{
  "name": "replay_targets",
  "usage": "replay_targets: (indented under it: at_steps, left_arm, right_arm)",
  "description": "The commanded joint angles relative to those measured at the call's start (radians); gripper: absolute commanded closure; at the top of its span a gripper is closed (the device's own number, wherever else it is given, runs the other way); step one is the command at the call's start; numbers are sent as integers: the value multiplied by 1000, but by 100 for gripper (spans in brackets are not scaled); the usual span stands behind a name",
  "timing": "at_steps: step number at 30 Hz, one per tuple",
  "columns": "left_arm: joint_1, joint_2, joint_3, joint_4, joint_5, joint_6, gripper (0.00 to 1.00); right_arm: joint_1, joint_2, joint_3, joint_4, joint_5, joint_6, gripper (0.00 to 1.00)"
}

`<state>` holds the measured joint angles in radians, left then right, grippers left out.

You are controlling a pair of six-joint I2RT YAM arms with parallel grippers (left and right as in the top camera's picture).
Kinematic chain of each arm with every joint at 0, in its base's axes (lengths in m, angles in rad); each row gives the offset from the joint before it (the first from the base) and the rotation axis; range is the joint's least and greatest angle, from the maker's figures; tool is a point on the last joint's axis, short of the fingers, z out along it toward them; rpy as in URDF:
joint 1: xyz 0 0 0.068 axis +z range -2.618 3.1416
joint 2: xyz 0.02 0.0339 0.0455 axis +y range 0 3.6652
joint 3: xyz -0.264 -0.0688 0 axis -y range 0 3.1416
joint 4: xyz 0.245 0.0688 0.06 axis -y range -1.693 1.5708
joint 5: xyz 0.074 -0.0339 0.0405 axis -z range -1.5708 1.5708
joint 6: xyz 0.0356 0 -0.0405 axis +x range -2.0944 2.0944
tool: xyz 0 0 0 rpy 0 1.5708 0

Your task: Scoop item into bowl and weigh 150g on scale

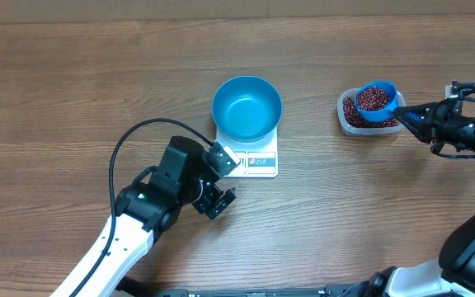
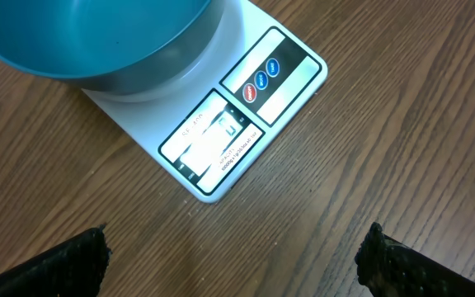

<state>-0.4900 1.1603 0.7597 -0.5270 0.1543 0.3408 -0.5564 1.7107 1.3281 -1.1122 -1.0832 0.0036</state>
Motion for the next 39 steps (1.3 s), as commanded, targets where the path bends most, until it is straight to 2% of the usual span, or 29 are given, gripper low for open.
replay_targets:
  at_steps: [1,16,27,39]
  left_arm:
    - [5,-10,-6,3,16,15,0]
    - [5,-10,-6,3,16,15,0]
    - [5,-10,-6,3,16,15,1]
    - [5,-10,-6,3,15,15,1]
  right_arm:
    - [2,3,14,5,-25,-16,96]
    - [66,3,116,-33,-43,-8,96]
    - [216,3,245,-89,-43,-1,96]
    - [271,3,252,-87,-43,14,96]
